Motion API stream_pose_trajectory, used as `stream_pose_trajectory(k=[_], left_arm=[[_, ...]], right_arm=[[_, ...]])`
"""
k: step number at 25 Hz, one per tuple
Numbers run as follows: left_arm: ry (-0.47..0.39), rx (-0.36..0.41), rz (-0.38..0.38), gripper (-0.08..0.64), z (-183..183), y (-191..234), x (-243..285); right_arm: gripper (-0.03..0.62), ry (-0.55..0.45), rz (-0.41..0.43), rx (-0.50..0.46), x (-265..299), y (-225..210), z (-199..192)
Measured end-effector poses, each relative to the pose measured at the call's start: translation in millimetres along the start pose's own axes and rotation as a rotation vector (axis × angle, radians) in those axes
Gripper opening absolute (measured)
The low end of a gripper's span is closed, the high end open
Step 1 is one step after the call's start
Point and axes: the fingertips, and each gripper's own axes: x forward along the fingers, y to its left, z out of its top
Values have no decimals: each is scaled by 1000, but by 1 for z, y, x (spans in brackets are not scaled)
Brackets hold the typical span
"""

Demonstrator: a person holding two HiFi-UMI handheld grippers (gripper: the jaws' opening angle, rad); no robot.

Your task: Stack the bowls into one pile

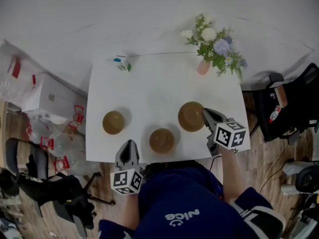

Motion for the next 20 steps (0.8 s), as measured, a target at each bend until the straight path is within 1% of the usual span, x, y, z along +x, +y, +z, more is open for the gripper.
stream_pose_trajectory(k=[3, 7, 9, 14, 20], left_arm=[[2, -7, 0, 21, -1, 3, -2], [8, 35, -25, 21, -3, 1, -3], [14, 38, -30, 21, -4, 1, -4], [11, 33, -33, 21, -2, 8, -5], [3, 20, -14, 21, 2, 21, -9]], right_arm=[[34, 15, 48, 4, 6, 23, -8], [34, 68, 100, -19, 16, 51, -28], [34, 88, 118, -23, 19, 61, -36], [34, 109, 144, -29, 25, 80, -47], [34, 129, 170, -27, 29, 95, -56]])
